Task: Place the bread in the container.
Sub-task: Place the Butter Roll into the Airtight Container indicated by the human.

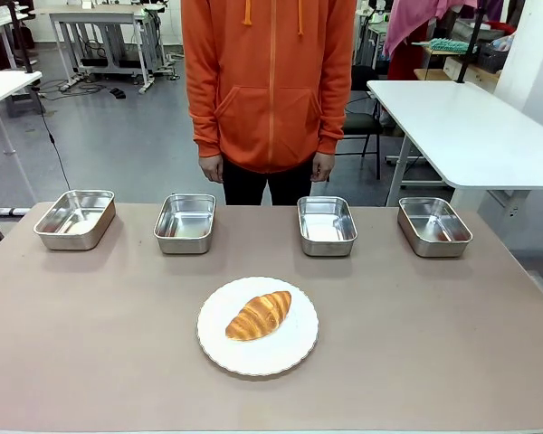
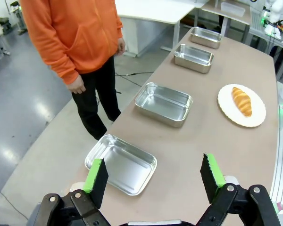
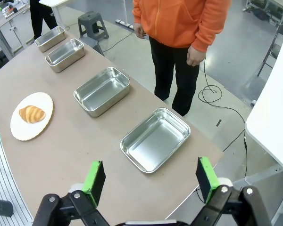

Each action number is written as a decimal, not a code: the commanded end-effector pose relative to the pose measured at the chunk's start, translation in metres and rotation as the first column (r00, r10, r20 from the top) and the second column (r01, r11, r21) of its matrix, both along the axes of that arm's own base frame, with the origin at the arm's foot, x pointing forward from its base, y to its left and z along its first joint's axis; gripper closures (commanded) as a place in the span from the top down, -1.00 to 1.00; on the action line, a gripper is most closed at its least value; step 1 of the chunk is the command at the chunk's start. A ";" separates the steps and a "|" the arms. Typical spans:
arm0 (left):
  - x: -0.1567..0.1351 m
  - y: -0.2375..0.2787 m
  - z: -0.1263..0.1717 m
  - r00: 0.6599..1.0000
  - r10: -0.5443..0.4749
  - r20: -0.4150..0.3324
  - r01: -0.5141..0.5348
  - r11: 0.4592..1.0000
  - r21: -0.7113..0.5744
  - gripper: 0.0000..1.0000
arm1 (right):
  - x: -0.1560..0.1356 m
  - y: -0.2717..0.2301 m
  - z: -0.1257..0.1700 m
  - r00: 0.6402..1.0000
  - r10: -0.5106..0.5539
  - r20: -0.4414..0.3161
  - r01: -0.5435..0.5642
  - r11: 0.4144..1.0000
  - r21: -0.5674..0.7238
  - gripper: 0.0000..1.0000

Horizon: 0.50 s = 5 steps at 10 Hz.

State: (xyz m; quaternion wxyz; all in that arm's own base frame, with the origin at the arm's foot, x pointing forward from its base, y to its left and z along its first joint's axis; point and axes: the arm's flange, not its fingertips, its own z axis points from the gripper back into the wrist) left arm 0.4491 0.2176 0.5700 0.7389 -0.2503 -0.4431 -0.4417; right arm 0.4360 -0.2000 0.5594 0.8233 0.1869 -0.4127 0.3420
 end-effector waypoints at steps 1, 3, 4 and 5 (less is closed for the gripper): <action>-0.001 0.001 0.001 1.000 -0.011 0.006 0.011 1.000 -0.004 1.00 | 0.002 0.000 -0.001 1.000 0.011 0.024 -0.012 1.000 0.015 1.00; -0.001 0.001 0.001 1.000 -0.011 0.006 0.011 1.000 -0.004 1.00 | 0.002 0.000 -0.001 1.000 0.011 0.024 -0.012 1.000 0.015 1.00; -0.001 0.001 0.001 1.000 -0.011 0.006 0.011 1.000 -0.004 1.00 | 0.002 0.000 -0.001 1.000 0.011 0.024 -0.012 1.000 0.015 1.00; -0.001 0.001 0.001 1.000 -0.011 0.006 0.011 1.000 -0.004 1.00 | 0.002 0.000 -0.001 1.000 0.011 0.024 -0.012 1.000 0.015 1.00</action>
